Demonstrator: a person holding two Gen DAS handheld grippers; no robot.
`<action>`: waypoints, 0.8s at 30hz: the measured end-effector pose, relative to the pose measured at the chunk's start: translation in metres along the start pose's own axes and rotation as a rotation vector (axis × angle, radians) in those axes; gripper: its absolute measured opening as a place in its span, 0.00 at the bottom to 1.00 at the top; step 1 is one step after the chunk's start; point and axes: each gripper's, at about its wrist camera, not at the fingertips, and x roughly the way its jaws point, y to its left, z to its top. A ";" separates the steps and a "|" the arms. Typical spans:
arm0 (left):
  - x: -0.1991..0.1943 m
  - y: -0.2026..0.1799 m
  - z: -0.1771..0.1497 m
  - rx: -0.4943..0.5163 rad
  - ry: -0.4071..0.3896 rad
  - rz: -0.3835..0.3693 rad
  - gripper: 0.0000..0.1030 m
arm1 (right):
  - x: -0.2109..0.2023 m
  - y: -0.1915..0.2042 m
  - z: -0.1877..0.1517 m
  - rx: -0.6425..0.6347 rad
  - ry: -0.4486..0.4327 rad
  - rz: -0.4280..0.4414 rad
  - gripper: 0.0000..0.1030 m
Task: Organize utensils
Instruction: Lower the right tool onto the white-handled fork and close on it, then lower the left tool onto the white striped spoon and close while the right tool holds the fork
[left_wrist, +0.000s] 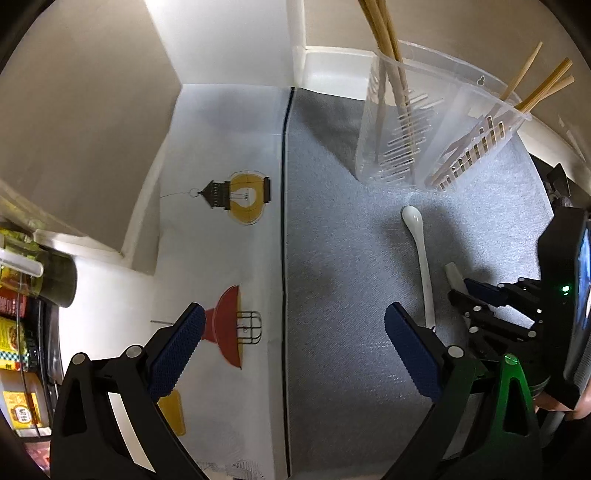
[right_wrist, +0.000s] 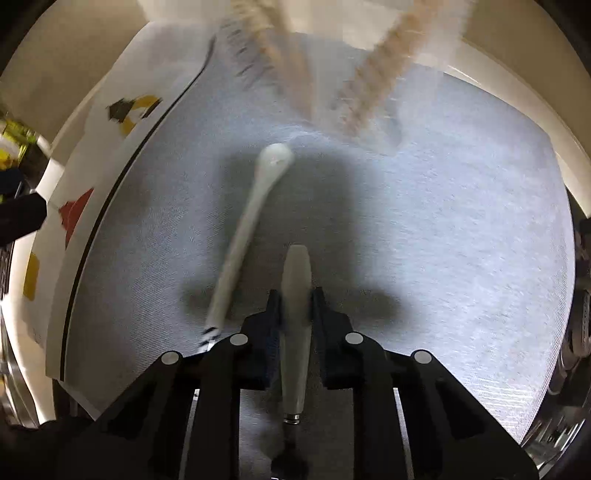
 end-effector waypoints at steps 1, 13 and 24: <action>0.002 -0.003 0.002 0.006 0.002 -0.004 0.92 | -0.002 -0.006 0.000 0.013 -0.004 -0.004 0.17; 0.062 -0.082 0.048 0.103 0.109 -0.158 0.84 | -0.017 -0.062 -0.019 0.157 -0.025 -0.041 0.17; 0.105 -0.111 0.059 0.098 0.219 -0.169 0.62 | -0.014 -0.079 -0.027 0.162 -0.016 -0.025 0.17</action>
